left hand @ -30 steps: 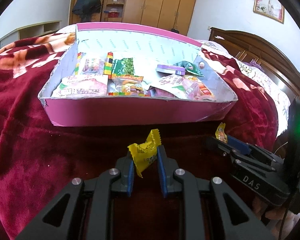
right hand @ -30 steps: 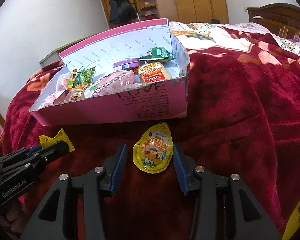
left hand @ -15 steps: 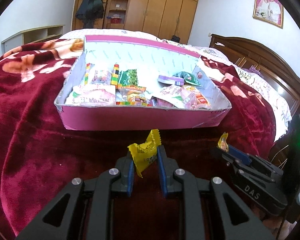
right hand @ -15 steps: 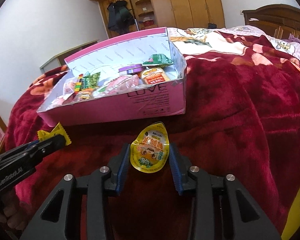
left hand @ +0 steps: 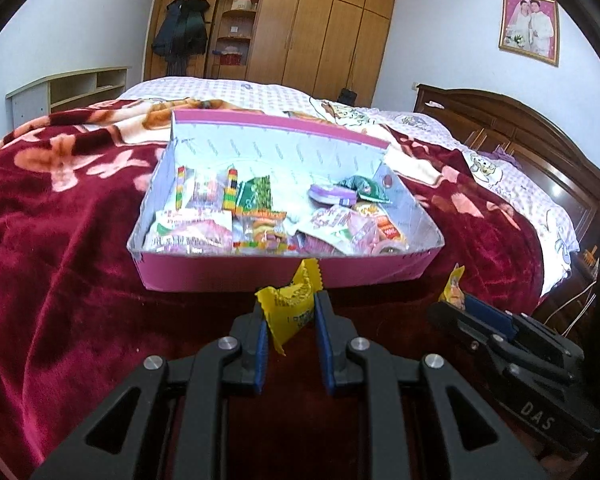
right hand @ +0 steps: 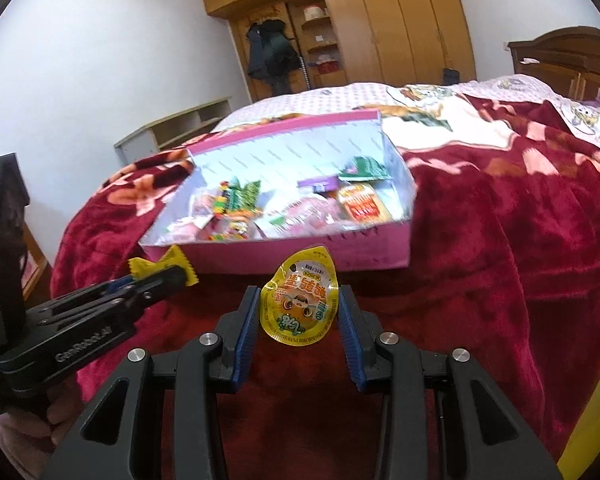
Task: Organize snacks
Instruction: 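Carry the yellow candy with the left gripper while the right gripper carries the jelly cup into the box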
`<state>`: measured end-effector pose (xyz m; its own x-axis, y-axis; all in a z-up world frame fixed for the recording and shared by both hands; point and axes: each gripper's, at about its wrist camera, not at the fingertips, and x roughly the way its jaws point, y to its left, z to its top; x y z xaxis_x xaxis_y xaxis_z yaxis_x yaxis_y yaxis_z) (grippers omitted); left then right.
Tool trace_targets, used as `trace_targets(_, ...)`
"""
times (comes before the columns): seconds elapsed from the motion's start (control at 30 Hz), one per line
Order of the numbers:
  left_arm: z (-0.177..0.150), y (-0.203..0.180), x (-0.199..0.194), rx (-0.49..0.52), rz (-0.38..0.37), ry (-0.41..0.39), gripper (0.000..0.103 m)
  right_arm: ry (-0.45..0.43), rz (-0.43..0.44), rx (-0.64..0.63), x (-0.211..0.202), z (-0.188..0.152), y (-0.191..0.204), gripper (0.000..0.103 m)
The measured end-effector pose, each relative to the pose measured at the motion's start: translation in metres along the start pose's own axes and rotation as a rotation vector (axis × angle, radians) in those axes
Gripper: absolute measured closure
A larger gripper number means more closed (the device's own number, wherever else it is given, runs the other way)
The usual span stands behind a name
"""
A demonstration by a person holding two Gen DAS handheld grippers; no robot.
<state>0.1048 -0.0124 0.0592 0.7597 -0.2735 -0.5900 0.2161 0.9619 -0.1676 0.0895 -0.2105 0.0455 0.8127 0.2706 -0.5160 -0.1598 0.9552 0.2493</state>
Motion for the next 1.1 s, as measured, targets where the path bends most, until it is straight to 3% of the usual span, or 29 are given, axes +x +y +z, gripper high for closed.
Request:
trace_targets(0.6,0.051,0.011,0.021,0.007,0.025,-0.051,0.082,-0.018,0.047,-0.072,0.028,0.045,0.015,0.064)
trace_targets(1.1,0.087,0.013,0.056,0.018,0.064,-0.069,0.082,-0.03,0.028,-0.087,0.064,0.077,0.01,0.064)
